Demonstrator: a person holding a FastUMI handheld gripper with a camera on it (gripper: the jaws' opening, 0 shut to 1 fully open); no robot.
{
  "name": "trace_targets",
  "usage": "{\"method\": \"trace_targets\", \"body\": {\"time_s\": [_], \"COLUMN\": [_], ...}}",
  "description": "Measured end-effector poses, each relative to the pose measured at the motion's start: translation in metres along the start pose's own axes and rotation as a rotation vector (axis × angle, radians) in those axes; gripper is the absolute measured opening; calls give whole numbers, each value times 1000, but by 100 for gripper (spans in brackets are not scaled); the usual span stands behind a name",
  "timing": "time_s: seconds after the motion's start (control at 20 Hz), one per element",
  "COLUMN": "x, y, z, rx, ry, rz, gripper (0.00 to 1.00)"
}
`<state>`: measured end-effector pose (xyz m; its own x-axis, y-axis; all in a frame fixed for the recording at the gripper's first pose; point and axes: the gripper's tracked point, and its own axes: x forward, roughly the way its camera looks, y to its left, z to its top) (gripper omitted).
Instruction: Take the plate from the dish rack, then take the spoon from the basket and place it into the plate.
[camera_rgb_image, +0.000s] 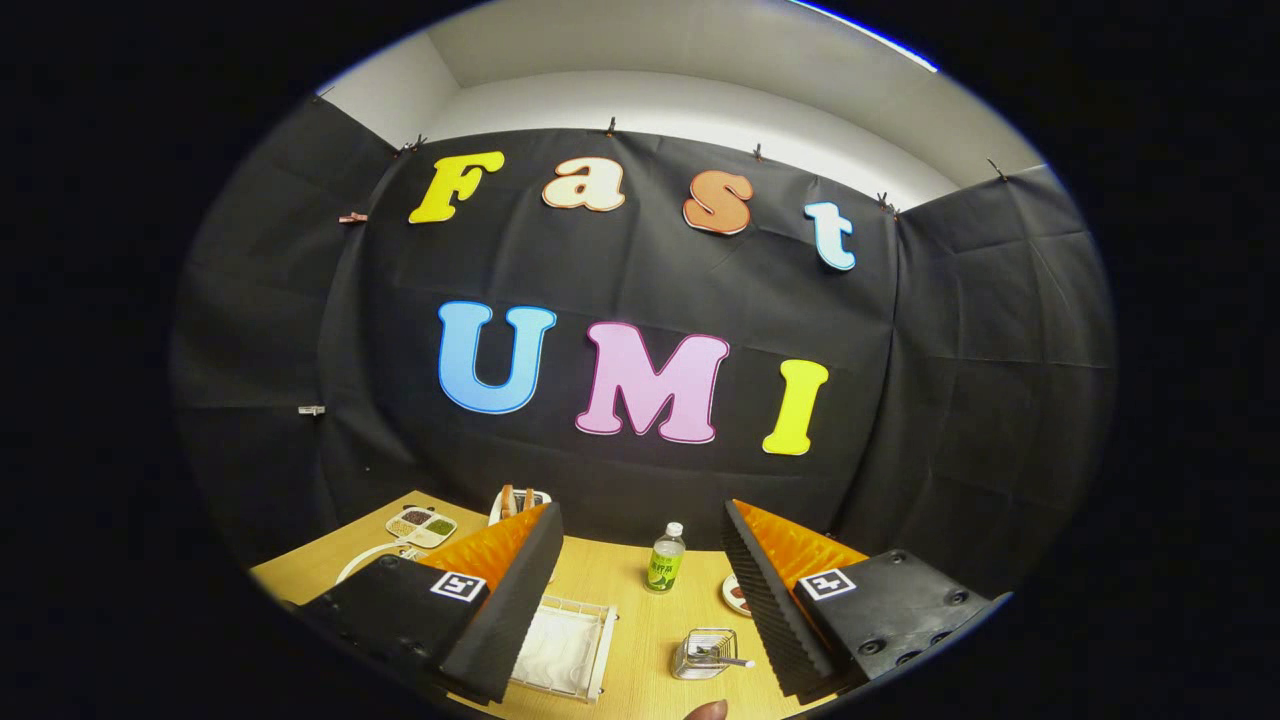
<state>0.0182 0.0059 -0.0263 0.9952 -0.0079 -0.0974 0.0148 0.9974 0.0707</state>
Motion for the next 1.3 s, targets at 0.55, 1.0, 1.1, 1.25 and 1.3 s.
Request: {"method": "trace_targets", "body": {"time_s": [0.55, 1.0, 1.1, 1.25, 1.3], "x": [57, 96, 99, 101, 102], "y": [87, 153, 163, 175, 177], "z": [-80, -203, -229, -265, -276], "rx": [64, 58, 74, 75, 78], "ry": [394, 743, 801, 884, 912], "rz": [126, 84, 57, 13, -6], "gripper": [98, 87, 83, 82, 81]}}
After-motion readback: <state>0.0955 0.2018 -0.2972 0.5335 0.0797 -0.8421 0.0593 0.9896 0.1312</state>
